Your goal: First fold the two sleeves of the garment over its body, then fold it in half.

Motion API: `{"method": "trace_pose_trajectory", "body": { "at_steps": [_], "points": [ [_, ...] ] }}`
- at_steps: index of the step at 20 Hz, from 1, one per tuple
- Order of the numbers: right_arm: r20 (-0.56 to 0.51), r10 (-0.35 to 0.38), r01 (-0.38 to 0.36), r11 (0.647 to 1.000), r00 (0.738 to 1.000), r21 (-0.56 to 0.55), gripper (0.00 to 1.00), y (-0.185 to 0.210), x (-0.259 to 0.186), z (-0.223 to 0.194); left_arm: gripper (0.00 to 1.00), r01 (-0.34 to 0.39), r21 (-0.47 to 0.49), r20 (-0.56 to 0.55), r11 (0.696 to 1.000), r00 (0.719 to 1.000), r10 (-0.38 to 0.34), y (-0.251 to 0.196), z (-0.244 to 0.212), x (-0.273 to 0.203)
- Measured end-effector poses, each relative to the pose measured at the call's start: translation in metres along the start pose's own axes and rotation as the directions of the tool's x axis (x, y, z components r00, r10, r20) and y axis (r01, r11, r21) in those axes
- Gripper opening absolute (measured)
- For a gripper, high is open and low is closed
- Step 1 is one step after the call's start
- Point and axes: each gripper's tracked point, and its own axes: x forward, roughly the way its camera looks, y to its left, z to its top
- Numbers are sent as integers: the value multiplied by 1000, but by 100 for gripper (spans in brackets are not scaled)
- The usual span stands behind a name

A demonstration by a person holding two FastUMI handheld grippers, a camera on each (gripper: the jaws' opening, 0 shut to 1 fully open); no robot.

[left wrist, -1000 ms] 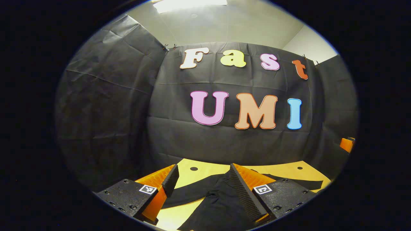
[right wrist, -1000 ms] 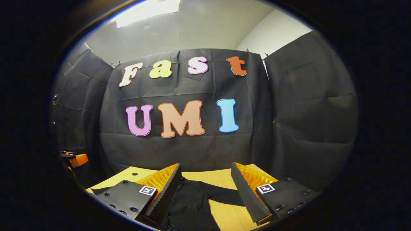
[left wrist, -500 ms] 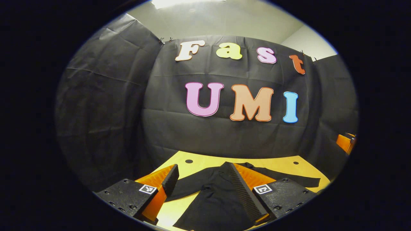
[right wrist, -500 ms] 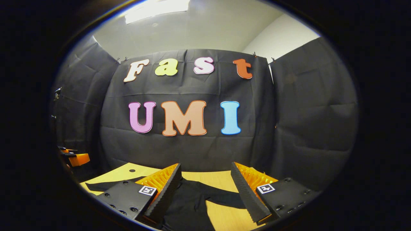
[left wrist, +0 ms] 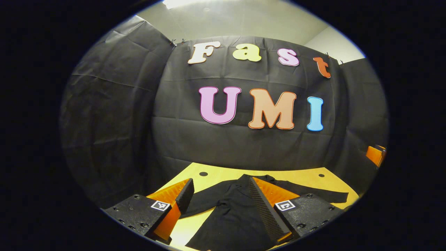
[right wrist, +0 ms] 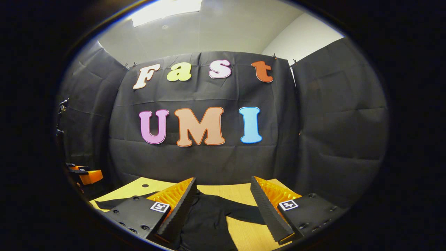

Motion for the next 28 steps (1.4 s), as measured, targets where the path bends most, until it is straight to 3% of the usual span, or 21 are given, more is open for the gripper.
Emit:
{"method": "trace_pose_trajectory", "body": {
  "at_steps": [13, 19, 28],
  "points": [
    [5, -13, 13, 1000, 1000, 26, 98, -23, 28, 2, 92, -25, -13, 12, 1000, 1000, 25, -2, 1, 6],
    [-6, -95, 95, 995, 995, 26, 97, -83, 62, -11, 93, -81, -14, 8, 997, 997, 81, 5, -1, 8],
    [-121, -244, 248, 968, 962, 20, 98, -179, 127, -79, 93, -201, -8, -6, 980, 980, 201, 26, 0, -1]
  ]
}}
